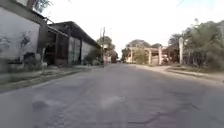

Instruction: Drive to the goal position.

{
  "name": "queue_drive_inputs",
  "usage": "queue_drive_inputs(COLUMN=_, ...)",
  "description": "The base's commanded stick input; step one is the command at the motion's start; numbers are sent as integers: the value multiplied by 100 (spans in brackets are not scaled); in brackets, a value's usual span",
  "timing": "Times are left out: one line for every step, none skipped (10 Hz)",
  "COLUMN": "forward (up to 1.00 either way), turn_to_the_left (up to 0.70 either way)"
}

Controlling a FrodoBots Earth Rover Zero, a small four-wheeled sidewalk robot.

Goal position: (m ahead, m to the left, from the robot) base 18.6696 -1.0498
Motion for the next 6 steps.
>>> queue_drive_inputs(forward=100, turn_to_the_left=0)
queue_drive_inputs(forward=100, turn_to_the_left=0)
queue_drive_inputs(forward=100, turn_to_the_left=0)
queue_drive_inputs(forward=100, turn_to_the_left=0)
queue_drive_inputs(forward=100, turn_to_the_left=0)
queue_drive_inputs(forward=100, turn_to_the_left=0)
